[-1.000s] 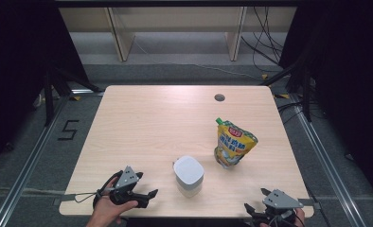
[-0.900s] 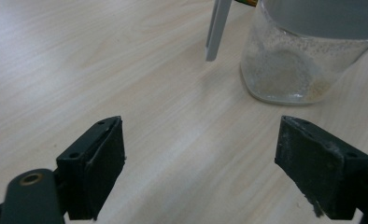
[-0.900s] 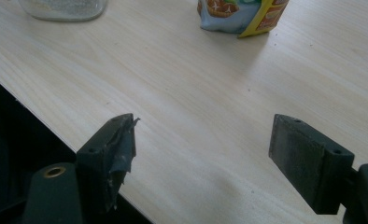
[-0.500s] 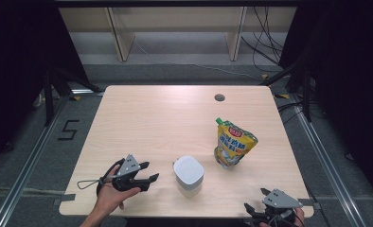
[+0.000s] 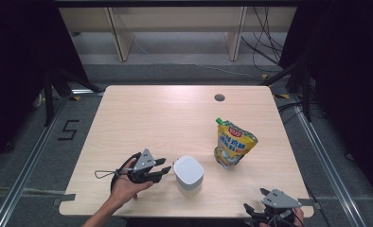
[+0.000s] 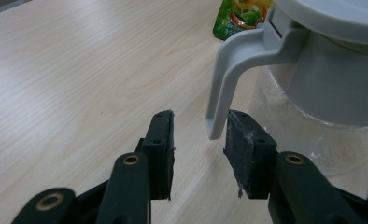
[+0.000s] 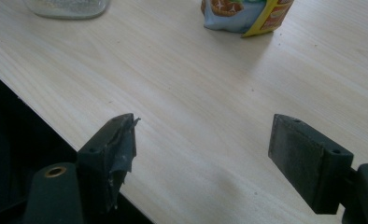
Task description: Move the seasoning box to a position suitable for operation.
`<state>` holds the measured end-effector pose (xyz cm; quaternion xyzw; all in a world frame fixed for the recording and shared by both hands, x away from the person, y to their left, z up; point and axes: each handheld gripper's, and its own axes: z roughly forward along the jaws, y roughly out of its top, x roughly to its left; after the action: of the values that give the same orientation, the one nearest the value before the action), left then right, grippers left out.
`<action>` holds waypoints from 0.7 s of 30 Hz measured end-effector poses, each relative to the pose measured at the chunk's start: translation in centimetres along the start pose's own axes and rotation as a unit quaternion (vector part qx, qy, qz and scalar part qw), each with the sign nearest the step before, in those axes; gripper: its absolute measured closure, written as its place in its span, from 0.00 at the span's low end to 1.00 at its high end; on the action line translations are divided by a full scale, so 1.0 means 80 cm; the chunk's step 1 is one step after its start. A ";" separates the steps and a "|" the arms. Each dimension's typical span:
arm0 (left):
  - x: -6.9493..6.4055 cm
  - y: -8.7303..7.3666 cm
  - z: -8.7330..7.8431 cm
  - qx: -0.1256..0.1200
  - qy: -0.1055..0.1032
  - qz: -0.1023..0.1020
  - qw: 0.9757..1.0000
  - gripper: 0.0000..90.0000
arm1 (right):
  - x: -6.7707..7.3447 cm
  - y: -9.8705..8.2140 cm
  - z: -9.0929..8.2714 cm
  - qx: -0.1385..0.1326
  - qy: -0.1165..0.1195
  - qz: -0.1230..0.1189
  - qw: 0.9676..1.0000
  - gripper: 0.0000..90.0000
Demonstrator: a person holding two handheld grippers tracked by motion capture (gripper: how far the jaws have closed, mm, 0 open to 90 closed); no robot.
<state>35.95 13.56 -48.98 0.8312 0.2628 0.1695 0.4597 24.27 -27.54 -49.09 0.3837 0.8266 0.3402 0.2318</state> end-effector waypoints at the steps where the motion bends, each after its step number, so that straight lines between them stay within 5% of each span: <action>1: -0.002 0.001 0.001 0.000 0.001 0.001 1.000 0.70 | 0.000 0.000 0.000 0.001 0.001 0.001 1.000 0.27; 7: -0.009 0.006 0.010 0.001 -0.010 0.014 1.000 0.76 | 0.004 0.001 0.001 0.007 0.006 0.014 1.000 0.27; 16: -0.014 0.010 0.020 -0.003 -0.014 0.031 0.999 0.88 | 0.001 0.001 0.002 0.010 0.007 0.002 1.000 0.27; 19: -0.015 0.012 0.018 0.004 -0.008 0.052 0.999 0.90 | 0.002 0.001 0.003 0.010 0.008 0.003 1.000 0.27; 21: -0.014 0.011 0.015 0.014 -0.009 0.046 0.999 0.91 | 0.002 0.001 0.002 0.010 0.009 0.001 1.000 0.27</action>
<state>35.94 11.69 -48.90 0.8504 0.2229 0.1792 0.4417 24.33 -27.29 -49.19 0.3837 0.8317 0.3352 0.2205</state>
